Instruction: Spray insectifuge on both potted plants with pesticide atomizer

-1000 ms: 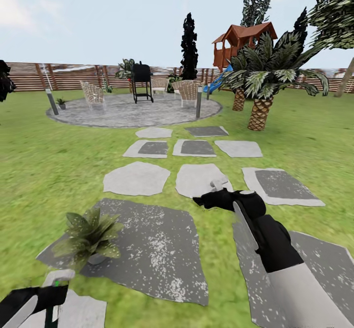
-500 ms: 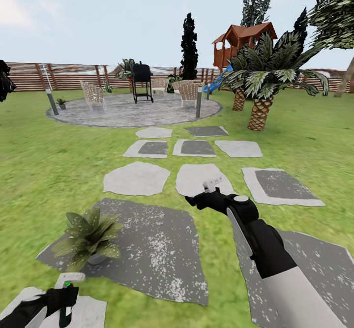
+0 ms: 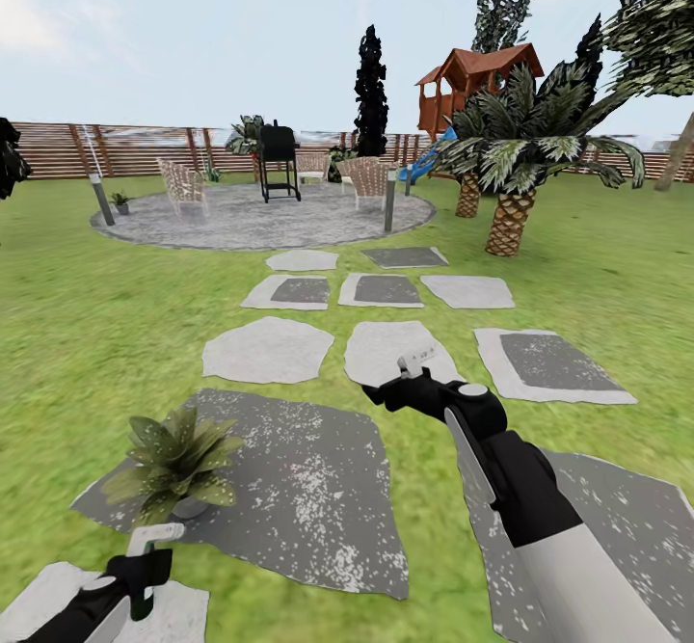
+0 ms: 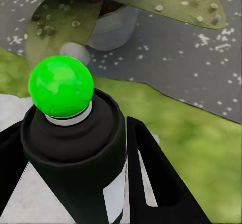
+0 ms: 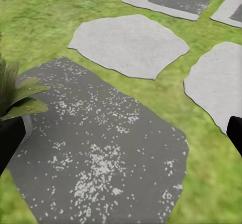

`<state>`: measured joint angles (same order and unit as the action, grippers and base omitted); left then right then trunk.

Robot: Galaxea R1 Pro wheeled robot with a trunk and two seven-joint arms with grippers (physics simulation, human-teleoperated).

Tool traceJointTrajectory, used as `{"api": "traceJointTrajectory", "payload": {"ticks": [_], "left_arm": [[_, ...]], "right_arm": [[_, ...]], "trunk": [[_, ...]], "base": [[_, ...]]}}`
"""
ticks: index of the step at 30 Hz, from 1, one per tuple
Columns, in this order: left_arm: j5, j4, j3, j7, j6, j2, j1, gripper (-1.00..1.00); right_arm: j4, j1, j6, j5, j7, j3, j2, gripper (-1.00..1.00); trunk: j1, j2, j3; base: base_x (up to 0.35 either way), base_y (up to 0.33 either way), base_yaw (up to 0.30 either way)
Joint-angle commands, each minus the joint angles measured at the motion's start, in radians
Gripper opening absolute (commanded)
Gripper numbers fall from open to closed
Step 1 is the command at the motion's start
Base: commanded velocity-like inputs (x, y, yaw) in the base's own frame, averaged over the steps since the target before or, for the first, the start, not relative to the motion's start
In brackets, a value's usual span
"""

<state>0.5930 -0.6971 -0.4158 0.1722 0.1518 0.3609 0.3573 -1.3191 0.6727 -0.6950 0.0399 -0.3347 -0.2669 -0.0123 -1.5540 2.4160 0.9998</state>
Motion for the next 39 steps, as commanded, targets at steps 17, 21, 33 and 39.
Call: {"api": "traceJointTrajectory", "payload": {"ticks": [17,21,33,39], "left_arm": [[0.009,0.260,0.008,0.035,-0.003,-0.053,0.102,-1.00],[0.003,0.264,0.006,0.134,-0.082,-0.083,0.103,-1.00],[-0.048,0.255,0.000,0.212,-0.095,-0.144,0.108,-1.00],[-0.068,0.271,0.001,0.195,0.000,-0.150,0.144,-1.00]], "right_arm": [[-0.002,-0.001,0.000,0.000,-0.001,0.000,0.000,1.00],[-0.002,-0.001,0.000,0.000,-0.001,0.000,0.000,1.00],[-0.008,-0.001,0.000,0.000,-0.002,0.000,-0.001,1.00],[-0.008,-0.001,0.000,0.000,-0.003,0.001,-0.002,1.00]], "trunk": [[0.000,0.000,0.000],[0.000,0.000,0.000],[0.000,0.000,0.000],[0.000,0.000,0.000]], "base": [[0.000,0.000,0.000],[0.000,0.000,0.000],[0.000,0.000,0.000],[0.000,0.000,0.000]]}}
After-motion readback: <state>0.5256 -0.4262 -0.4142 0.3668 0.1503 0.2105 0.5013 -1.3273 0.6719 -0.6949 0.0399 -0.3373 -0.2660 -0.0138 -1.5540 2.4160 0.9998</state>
